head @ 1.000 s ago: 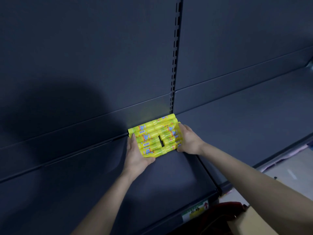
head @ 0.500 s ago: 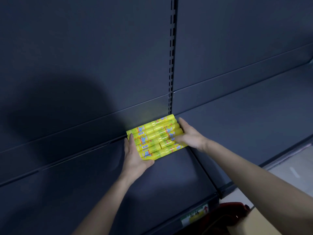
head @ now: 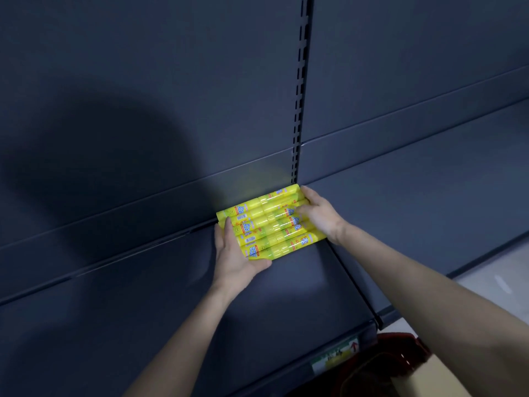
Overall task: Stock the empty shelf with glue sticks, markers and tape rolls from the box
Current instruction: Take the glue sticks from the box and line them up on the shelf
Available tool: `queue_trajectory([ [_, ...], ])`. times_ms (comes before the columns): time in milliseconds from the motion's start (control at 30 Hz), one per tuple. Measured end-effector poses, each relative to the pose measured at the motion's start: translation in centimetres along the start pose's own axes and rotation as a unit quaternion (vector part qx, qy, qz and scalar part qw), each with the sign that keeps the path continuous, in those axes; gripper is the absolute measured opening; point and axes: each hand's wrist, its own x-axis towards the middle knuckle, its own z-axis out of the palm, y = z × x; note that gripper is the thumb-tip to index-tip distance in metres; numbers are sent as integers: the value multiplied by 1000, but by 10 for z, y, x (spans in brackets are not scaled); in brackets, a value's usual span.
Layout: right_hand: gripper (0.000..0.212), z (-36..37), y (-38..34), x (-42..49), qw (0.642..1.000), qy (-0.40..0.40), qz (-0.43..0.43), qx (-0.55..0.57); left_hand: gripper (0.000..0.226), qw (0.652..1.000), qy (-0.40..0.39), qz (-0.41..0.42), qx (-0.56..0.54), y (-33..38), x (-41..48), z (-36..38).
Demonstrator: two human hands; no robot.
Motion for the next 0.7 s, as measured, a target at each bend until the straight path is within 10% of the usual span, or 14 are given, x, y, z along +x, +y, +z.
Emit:
queue_trajectory([
  [167, 62, -4, -9, -13, 999, 37, -14, -6, 127, 1000, -8, 1, 27, 5, -3, -8],
  [333, 50, -25, -22, -59, 961, 151, -63, -224, 88, 975, -13, 175, 139, 21, -14, -23],
  [700, 23, -72, 18, -235, 914, 271, -16, -302, 23, 891, -192, 403, 78, 89, -70, 14],
])
